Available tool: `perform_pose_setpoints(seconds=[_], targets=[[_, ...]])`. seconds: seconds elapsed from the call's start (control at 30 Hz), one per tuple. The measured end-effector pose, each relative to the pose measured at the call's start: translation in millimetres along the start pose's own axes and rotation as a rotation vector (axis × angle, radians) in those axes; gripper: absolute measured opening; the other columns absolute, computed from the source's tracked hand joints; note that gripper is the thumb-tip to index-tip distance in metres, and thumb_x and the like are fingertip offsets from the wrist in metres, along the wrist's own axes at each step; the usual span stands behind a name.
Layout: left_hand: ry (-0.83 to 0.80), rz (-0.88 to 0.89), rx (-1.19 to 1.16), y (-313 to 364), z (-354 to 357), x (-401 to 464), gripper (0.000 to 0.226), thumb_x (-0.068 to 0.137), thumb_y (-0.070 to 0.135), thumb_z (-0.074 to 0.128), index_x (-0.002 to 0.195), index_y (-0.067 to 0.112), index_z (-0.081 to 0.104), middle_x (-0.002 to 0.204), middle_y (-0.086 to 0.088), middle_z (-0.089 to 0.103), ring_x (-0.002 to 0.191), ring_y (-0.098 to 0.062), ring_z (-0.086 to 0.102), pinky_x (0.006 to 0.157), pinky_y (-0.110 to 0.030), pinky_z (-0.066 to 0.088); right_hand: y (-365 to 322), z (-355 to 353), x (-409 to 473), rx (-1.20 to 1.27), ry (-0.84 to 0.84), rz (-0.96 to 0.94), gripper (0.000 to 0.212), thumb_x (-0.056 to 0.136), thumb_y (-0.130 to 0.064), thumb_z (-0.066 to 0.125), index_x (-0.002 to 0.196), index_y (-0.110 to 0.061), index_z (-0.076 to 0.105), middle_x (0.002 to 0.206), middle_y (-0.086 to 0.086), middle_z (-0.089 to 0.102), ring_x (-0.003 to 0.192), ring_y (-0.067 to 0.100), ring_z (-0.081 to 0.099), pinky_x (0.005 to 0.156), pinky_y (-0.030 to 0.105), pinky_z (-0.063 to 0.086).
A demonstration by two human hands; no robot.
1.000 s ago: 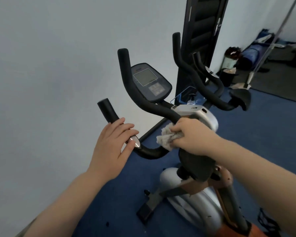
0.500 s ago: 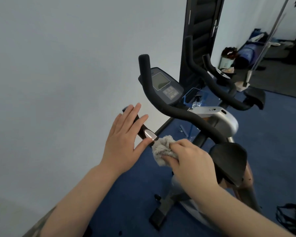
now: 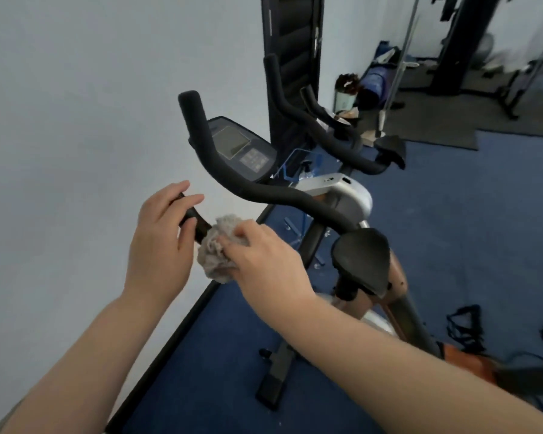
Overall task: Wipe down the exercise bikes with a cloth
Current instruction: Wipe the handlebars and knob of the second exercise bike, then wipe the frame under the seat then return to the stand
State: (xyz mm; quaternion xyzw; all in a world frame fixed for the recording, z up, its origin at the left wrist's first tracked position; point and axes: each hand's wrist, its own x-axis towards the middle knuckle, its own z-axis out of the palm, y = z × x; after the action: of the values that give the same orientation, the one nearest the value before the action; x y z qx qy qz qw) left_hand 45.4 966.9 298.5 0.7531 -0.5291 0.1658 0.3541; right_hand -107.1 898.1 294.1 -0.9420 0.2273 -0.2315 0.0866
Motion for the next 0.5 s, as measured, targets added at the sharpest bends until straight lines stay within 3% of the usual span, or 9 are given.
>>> perform_pose_setpoints(seconds=[0.07, 0.13, 0.27, 0.33, 0.5], targets=[[0.032, 0.067, 0.027, 8.1, 8.0, -0.7, 0.032, 0.089, -0.004, 0.051, 0.116, 0.007, 0.064, 0.131, -0.009, 0.056, 0.128, -0.027, 0.044, 0.112, -0.031, 0.029, 12.9, -4.0, -21.7, -0.043, -0.032, 0.013, 0.050, 0.062, -0.009, 0.082, 0.109, -0.012, 0.065, 0.103, 0.009, 0.058, 0.086, 0.026, 0.056, 0.046, 0.029, 0.046], [-0.007, 0.156, -0.004, 23.5, 21.8, -5.1, 0.030, 0.088, 0.002, 0.049, 0.114, 0.007, 0.065, 0.128, -0.009, 0.058, 0.125, -0.028, 0.047, 0.111, -0.044, 0.031, 30.8, -5.3, -48.6, -0.053, -0.029, 0.087, 0.056, 0.062, -0.009, 0.082, 0.114, -0.014, 0.064, 0.108, 0.009, 0.059, 0.089, 0.027, 0.058, 0.049, 0.032, 0.052], [-0.168, 0.204, -0.229, 66.9, 49.6, -23.1, 0.030, 0.090, 0.010, 0.049, 0.116, 0.008, 0.064, 0.128, -0.005, 0.058, 0.119, -0.020, 0.051, 0.104, -0.035, 0.039, 61.6, -4.0, -108.4, -0.086, -0.189, 0.203, 0.040, 0.077, -0.008, 0.066, 0.115, -0.017, 0.058, 0.117, 0.004, 0.049, 0.105, 0.024, 0.048, 0.071, 0.039, 0.054], [-0.229, 0.202, -0.311, 87.5, 59.3, -34.5, 0.029, 0.091, 0.010, 0.052, 0.118, 0.009, 0.064, 0.129, -0.002, 0.057, 0.120, -0.014, 0.050, 0.102, -0.035, 0.042, 65.8, -5.1, -137.7, -0.050, -0.246, 0.278, 0.032, 0.080, -0.010, 0.061, 0.110, -0.019, 0.059, 0.115, 0.001, 0.048, 0.106, 0.023, 0.046, 0.073, 0.039, 0.053], [-0.319, 0.240, -0.428, 136.7, 73.2, -54.9, 0.031, 0.089, 0.015, 0.054, 0.117, 0.012, 0.065, 0.129, 0.002, 0.056, 0.124, -0.012, 0.048, 0.105, -0.035, 0.040, 84.9, -28.7, -191.3, 0.001, -0.112, 0.524, 0.032, 0.084, -0.027, 0.060, 0.116, -0.029, 0.060, 0.118, -0.010, 0.049, 0.112, 0.013, 0.044, 0.079, 0.032, 0.052]])
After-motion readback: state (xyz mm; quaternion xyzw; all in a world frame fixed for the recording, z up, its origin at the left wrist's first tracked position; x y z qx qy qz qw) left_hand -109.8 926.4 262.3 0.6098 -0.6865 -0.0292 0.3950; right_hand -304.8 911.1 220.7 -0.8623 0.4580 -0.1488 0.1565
